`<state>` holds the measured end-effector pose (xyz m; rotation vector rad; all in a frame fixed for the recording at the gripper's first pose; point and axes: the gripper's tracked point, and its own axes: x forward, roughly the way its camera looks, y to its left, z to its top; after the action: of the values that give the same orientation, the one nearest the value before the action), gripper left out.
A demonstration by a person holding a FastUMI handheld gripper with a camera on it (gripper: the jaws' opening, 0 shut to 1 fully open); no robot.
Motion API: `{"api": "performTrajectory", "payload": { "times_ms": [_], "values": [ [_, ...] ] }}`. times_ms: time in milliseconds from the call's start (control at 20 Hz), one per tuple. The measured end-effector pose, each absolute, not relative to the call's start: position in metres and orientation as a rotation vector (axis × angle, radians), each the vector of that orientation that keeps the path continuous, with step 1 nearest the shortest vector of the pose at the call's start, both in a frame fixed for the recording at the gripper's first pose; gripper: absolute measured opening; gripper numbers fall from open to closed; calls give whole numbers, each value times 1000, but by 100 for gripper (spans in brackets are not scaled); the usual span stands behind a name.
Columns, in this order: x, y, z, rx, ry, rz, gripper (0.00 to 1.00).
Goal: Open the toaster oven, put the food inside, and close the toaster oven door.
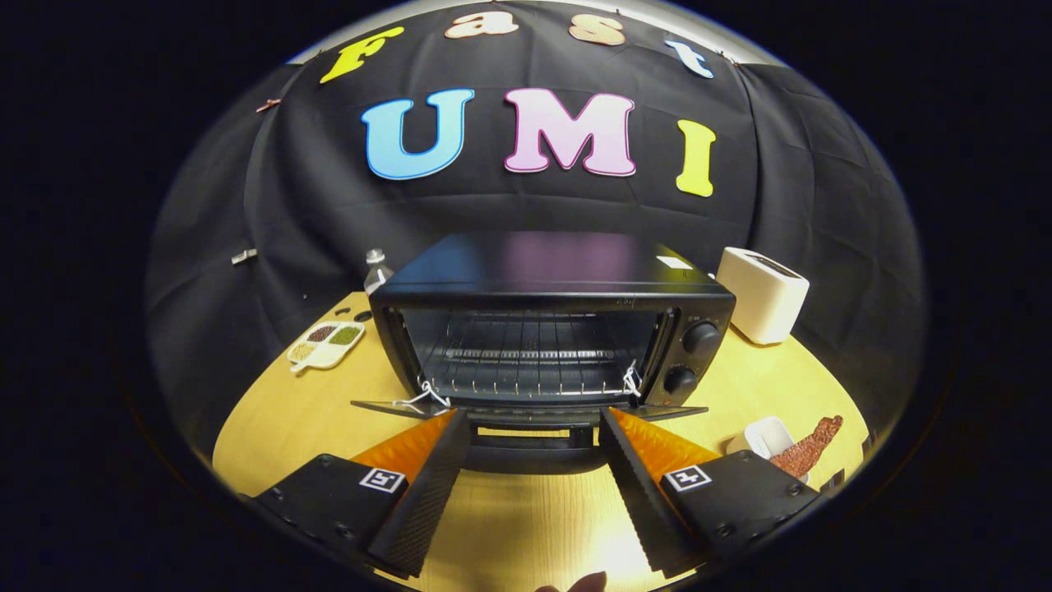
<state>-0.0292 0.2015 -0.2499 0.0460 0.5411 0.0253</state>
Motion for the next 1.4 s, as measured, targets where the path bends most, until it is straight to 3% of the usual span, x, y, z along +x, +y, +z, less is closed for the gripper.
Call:
{"api": "performTrajectory", "payload": {
  "times_ms": [450, 700, 1050, 1400],
  "values": [
    [-76, 210, -321, -18, 811, 90, 98],
    [-94, 217, -325, -49, 825, 162, 98],
    [-99, 216, -257, 0, 697, 284, 98],
    [-99, 156, -174, 137, 567, 343, 98]
  ]
}}
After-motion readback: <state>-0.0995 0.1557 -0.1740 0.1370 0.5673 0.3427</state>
